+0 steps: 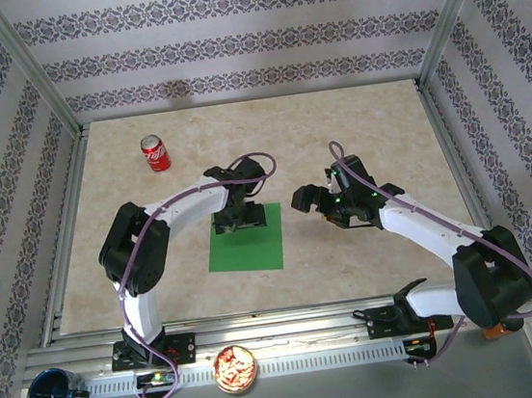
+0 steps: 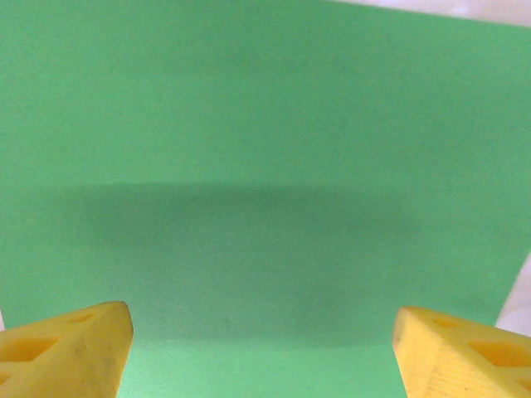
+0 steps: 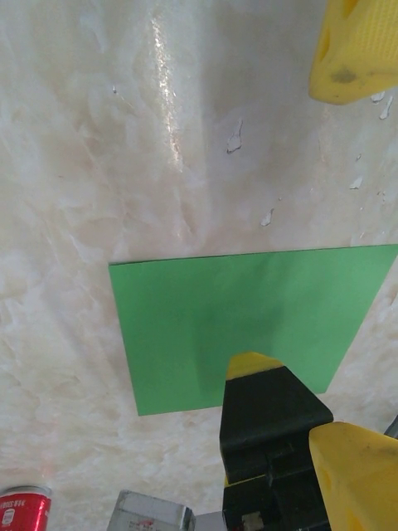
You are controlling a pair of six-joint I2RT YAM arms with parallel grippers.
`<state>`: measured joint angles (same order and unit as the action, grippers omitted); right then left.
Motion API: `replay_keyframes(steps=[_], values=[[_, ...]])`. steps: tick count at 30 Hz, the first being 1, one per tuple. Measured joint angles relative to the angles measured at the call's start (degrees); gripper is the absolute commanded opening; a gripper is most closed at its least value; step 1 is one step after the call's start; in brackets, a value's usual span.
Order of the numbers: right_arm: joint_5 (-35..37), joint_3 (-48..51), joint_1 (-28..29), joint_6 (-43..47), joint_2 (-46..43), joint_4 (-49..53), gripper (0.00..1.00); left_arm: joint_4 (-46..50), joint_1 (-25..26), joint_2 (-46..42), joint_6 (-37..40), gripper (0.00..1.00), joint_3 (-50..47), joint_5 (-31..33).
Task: Fold a paper plane with a square sheet of paper (pick it up from the middle)
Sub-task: Move the square sheet of paper to the center of the table.
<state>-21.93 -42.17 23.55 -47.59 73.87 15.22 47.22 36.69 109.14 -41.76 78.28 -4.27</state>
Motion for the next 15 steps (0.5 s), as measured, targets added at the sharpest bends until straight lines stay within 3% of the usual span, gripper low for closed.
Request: replay_keyframes(steps=[15], values=[[0.0,-0.1,0.3,0.0,0.5,0.7,0.98,0.1,0.1,4.2,-0.6,0.83,0.5,-0.3]])
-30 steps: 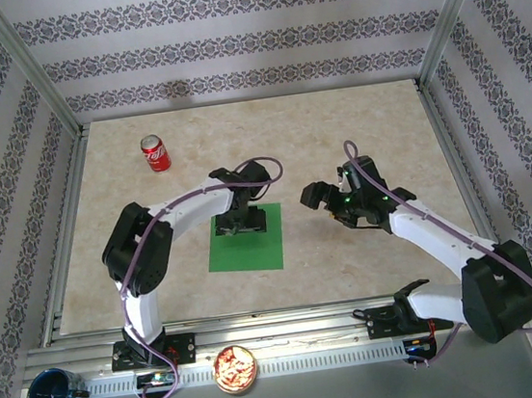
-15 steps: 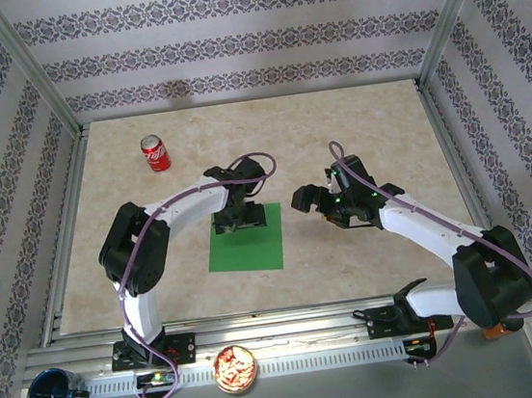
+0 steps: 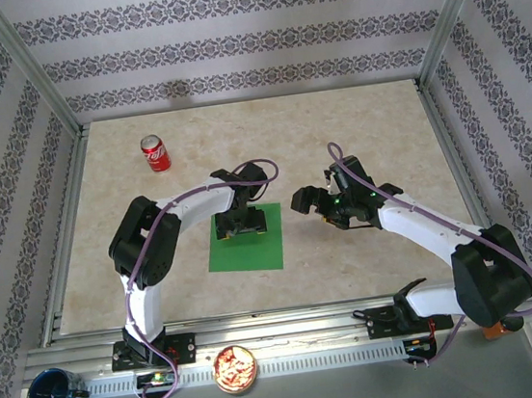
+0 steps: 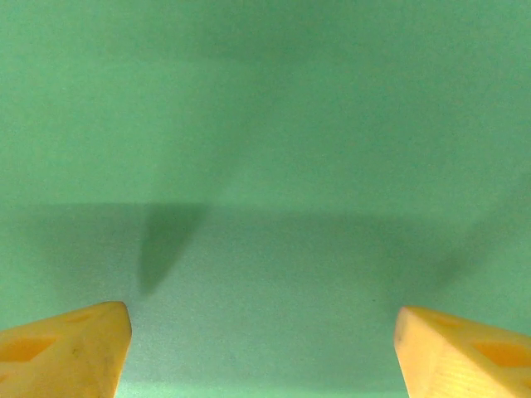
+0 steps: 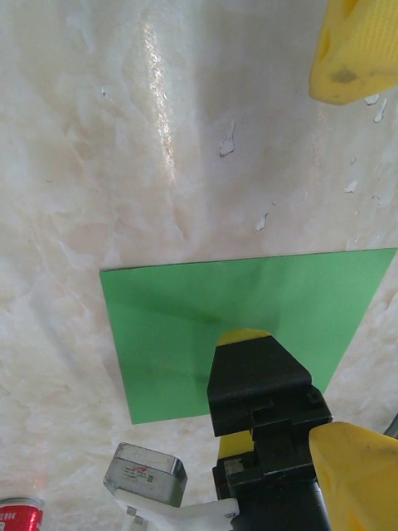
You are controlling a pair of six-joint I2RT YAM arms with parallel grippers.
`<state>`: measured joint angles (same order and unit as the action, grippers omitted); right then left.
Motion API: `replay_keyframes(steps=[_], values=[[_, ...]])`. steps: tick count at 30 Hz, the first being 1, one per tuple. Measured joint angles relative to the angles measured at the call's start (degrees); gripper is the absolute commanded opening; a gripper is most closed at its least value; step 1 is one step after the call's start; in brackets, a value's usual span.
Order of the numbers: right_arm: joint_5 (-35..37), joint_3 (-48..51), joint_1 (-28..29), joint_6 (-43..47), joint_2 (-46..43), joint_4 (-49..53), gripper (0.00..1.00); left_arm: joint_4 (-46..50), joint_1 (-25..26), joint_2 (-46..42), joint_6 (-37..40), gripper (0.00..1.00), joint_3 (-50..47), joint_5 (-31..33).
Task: Fold a paper plane with a square sheet of paper (pick it up from the middle)
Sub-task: Move the square sheet of paper to the center of the table, then first fold the square sheet of paper in half at the center of the table.
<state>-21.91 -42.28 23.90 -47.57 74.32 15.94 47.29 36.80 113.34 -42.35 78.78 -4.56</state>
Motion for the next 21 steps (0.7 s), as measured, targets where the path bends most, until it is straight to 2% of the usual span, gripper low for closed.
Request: replay_keyframes(steps=[21], values=[[0.0,-0.4,0.0,0.0,1.2,0.2,0.98,1.7,0.9,3.0,1.1,0.83,3.0,0.3]])
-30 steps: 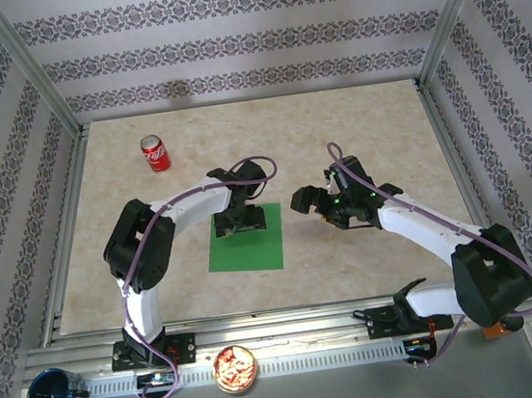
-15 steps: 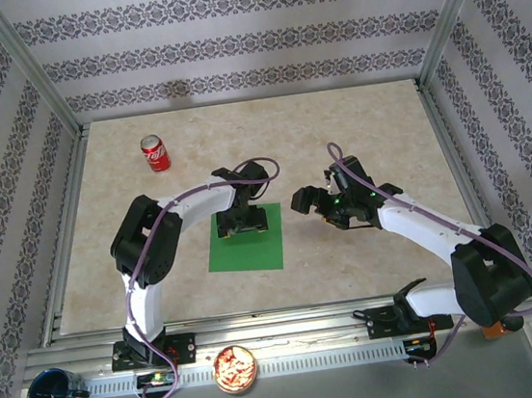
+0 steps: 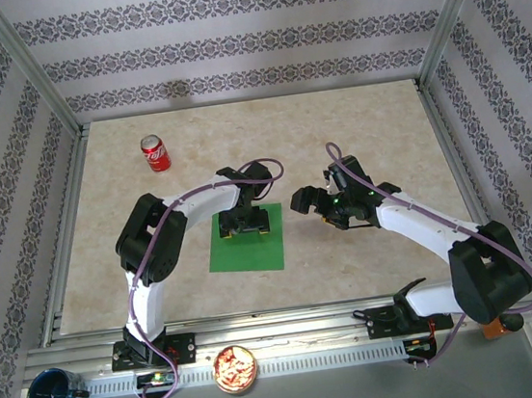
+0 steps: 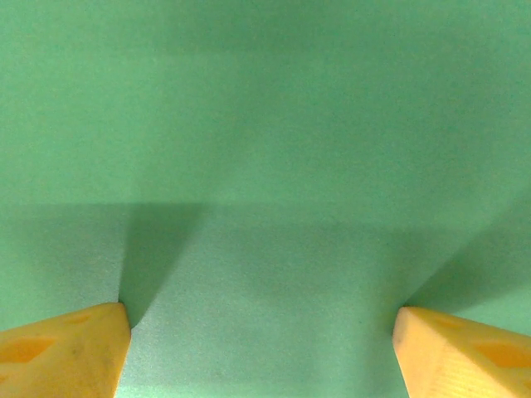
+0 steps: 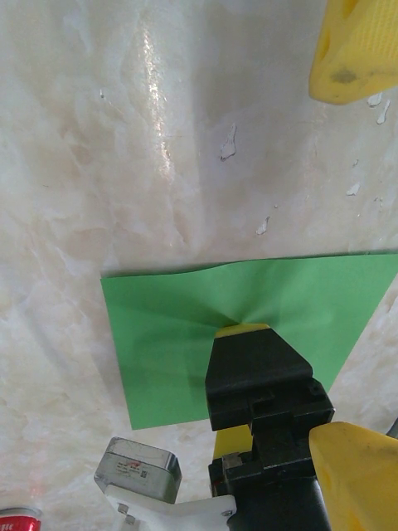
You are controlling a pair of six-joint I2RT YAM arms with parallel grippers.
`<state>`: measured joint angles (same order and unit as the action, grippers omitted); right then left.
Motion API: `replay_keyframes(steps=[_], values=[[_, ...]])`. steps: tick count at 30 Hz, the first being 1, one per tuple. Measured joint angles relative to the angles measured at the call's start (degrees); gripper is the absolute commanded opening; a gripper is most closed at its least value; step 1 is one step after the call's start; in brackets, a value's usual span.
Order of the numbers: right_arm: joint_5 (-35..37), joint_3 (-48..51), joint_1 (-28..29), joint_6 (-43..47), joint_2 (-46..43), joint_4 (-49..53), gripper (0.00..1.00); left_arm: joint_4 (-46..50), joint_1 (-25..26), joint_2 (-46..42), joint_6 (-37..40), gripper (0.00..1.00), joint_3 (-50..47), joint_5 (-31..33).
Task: Fold a paper plane with a square sheet of paper (pick it up from the middle)
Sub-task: First fold the square sheet of paper in half at the center of the table.
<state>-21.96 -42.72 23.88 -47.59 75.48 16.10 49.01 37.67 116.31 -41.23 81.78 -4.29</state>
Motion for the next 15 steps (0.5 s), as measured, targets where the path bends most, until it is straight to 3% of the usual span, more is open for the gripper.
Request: replay_keyframes(steps=[15], values=[[0.0,-0.2,0.0,-0.2,0.0,0.0,0.98,0.7,0.1,0.6,0.2,0.8,0.9,0.0]])
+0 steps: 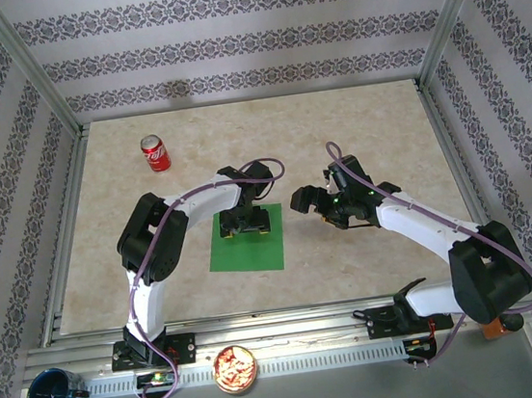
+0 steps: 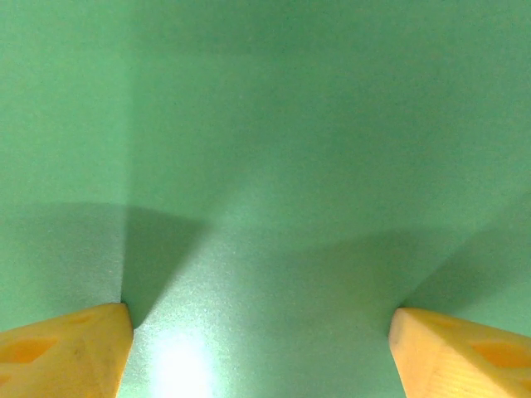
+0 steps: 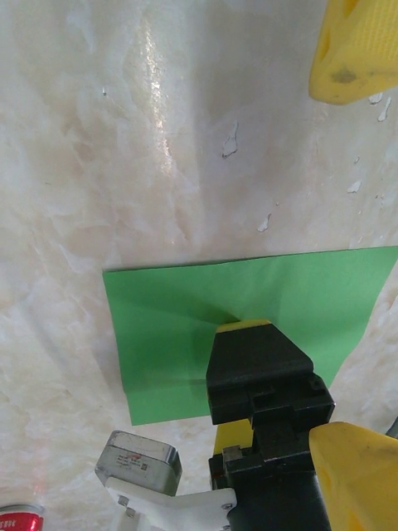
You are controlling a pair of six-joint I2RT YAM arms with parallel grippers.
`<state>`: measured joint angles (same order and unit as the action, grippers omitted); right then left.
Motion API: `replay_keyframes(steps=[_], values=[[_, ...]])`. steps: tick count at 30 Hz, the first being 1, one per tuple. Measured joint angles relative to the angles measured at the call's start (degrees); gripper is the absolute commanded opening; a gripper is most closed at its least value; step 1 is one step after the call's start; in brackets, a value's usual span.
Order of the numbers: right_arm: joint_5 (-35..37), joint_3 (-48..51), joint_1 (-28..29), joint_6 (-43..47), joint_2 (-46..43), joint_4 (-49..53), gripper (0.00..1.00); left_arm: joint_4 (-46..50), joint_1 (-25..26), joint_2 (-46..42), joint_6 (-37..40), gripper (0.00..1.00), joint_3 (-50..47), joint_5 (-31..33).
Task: Fold a paper plane with a square sheet of paper (pick it up from the middle)
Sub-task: First fold the square sheet of paper in half at the center of the table.
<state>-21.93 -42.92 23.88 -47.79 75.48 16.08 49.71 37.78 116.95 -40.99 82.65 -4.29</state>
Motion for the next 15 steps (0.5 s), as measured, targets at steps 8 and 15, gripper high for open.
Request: replay_keyframes(steps=[8,15], values=[[0.0,0.0,0.0,-0.1,0.1,0.0,0.98,-0.2,0.1,0.0,0.2,0.67,0.2,-0.2],[1.3,0.0,-0.1,-0.9,0.0,0.0,0.98,-0.7,0.1,-0.2,1.4,0.46,0.1,-0.8]])
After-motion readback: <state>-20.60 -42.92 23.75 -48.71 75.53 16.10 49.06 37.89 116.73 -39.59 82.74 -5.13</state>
